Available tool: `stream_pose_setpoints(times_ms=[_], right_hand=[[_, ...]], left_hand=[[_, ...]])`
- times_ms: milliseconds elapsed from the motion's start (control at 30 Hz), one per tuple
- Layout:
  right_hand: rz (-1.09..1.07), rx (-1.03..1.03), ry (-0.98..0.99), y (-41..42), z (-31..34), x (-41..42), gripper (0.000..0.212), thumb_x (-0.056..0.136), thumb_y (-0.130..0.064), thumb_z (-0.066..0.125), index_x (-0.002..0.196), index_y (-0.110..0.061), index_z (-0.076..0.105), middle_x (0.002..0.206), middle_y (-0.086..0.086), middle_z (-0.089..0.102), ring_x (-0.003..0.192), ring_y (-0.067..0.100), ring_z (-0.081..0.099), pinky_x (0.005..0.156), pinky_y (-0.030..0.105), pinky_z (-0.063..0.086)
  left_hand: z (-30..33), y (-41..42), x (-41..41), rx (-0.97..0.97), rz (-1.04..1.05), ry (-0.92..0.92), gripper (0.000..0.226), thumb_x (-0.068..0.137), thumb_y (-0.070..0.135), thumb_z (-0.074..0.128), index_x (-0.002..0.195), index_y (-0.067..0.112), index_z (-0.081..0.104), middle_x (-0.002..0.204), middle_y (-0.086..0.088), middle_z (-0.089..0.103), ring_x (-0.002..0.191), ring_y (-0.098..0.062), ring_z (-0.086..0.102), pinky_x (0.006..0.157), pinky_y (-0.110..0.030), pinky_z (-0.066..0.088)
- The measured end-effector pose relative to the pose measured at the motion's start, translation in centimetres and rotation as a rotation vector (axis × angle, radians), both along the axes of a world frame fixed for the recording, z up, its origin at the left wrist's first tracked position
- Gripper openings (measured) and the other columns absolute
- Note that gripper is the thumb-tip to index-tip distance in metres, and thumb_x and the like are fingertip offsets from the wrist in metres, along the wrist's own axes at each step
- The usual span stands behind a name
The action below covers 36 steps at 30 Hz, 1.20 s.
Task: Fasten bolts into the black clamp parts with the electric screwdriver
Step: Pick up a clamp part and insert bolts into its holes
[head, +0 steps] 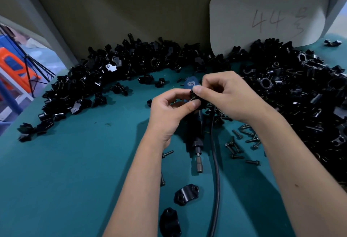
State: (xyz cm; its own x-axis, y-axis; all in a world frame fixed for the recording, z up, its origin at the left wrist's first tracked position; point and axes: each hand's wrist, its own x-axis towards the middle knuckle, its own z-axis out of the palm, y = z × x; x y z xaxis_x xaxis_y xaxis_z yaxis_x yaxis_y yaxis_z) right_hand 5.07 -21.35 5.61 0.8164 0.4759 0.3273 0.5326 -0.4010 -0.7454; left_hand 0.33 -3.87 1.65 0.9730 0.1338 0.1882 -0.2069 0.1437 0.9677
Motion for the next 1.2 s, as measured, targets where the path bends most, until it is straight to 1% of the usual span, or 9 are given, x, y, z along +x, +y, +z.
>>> stream_pose_setpoints(times_ms=[133, 200, 300, 367, 533, 800, 967, 1033, 1200], right_hand=[[-0.117, 0.049, 0.197, -1.7, 0.4, 0.5, 0.061, 0.108, -0.051, 0.042, 0.069, -0.012, 0.066, 0.058, -0.003, 0.062, 0.053, 0.01, 0.053, 0.048, 0.018, 0.04], [-0.21, -0.122, 0.175, -3.0, 0.0, 1.3, 0.044, 0.106, -0.043, 0.053, 0.074, -0.019, 0.071, 0.061, -0.004, 0.066, 0.051, 0.007, 0.055, 0.046, 0.018, 0.042], [-0.242, -0.41, 0.125, -4.0, -0.8, 1.7, 0.016, 0.097, -0.023, 0.072, 0.082, -0.026, 0.076, 0.072, -0.009, 0.069, 0.06, 0.001, 0.059, 0.052, 0.009, 0.04], [-0.224, -0.463, 0.152, -4.1, -1.2, 1.6, 0.018, 0.09, -0.014, 0.079, 0.083, -0.03, 0.076, 0.081, -0.007, 0.072, 0.073, 0.005, 0.064, 0.06, 0.011, 0.043], [-0.065, -0.44, 0.249, -3.6, -1.2, 1.5, 0.023, 0.08, -0.013, 0.089, 0.079, -0.033, 0.078, 0.072, -0.011, 0.072, 0.062, -0.003, 0.062, 0.061, 0.013, 0.045], [-0.088, -0.509, 0.236, -3.8, -1.6, 1.4, 0.034, 0.071, -0.026, 0.096, 0.087, -0.039, 0.069, 0.092, -0.011, 0.063, 0.065, 0.0, 0.057, 0.06, 0.017, 0.044], [-0.048, -0.48, 0.197, -2.9, -2.4, 1.2, 0.025, 0.069, -0.036, 0.096, 0.08, -0.042, 0.075, 0.093, -0.023, 0.064, 0.089, -0.007, 0.058, 0.075, 0.02, 0.046], [-0.043, -0.484, 0.192, -2.7, -2.6, 1.4, 0.021, 0.072, -0.034, 0.094, 0.075, -0.043, 0.076, 0.087, -0.025, 0.063, 0.085, -0.012, 0.056, 0.07, 0.017, 0.042], [-0.096, -0.501, 0.153, -3.0, -2.8, 1.9, 0.017, 0.086, -0.035, 0.084, 0.073, -0.032, 0.074, 0.08, -0.011, 0.07, 0.071, 0.006, 0.062, 0.059, 0.015, 0.043]], left_hand=[[0.2, 0.0, 0.1, -0.152, 0.047, 0.043, 0.023, 0.076, 0.006, 0.083, 0.094, 0.019, 0.078, 0.098, -0.007, 0.078, 0.093, -0.021, 0.071, 0.084, -0.031, 0.058], [0.3, 0.2, 0.2, -0.277, 0.083, 0.092, 0.023, 0.077, 0.007, 0.081, 0.098, 0.012, 0.074, 0.104, -0.016, 0.077, 0.098, -0.031, 0.072, 0.091, -0.038, 0.059], [0.6, 0.6, 0.2, -0.395, 0.085, 0.156, 0.017, 0.09, 0.007, 0.074, 0.106, 0.007, 0.068, 0.104, -0.017, 0.078, 0.102, -0.034, 0.075, 0.085, -0.031, 0.059], [0.5, 1.0, 0.1, -0.439, 0.083, 0.207, 0.023, 0.094, 0.01, 0.073, 0.115, 0.006, 0.065, 0.104, -0.015, 0.079, 0.103, -0.033, 0.076, 0.089, -0.03, 0.057], [0.4, 1.4, 0.1, -0.583, 0.114, 0.265, 0.019, 0.093, 0.007, 0.073, 0.11, 0.0, 0.066, 0.097, -0.015, 0.079, 0.098, -0.034, 0.077, 0.08, -0.026, 0.062], [0.0, 1.6, 0.3, -0.576, 0.138, 0.274, 0.039, 0.084, -0.004, 0.077, 0.12, -0.008, 0.063, 0.105, -0.019, 0.077, 0.098, -0.031, 0.077, 0.075, -0.021, 0.059], [-0.2, 1.4, 0.4, -0.574, 0.107, 0.245, 0.053, 0.068, 0.0, 0.082, 0.117, -0.005, 0.062, 0.096, -0.017, 0.078, 0.096, -0.031, 0.077, 0.074, -0.02, 0.059], [-0.2, 1.4, 0.4, -0.552, 0.091, 0.248, 0.054, 0.065, 0.002, 0.083, 0.115, -0.004, 0.063, 0.097, -0.017, 0.078, 0.096, -0.03, 0.077, 0.074, -0.02, 0.059], [-0.3, 1.4, 0.3, -0.542, 0.067, 0.263, 0.048, 0.066, 0.003, 0.084, 0.11, -0.002, 0.064, 0.1, -0.018, 0.078, 0.094, -0.029, 0.077, 0.073, -0.02, 0.058]])
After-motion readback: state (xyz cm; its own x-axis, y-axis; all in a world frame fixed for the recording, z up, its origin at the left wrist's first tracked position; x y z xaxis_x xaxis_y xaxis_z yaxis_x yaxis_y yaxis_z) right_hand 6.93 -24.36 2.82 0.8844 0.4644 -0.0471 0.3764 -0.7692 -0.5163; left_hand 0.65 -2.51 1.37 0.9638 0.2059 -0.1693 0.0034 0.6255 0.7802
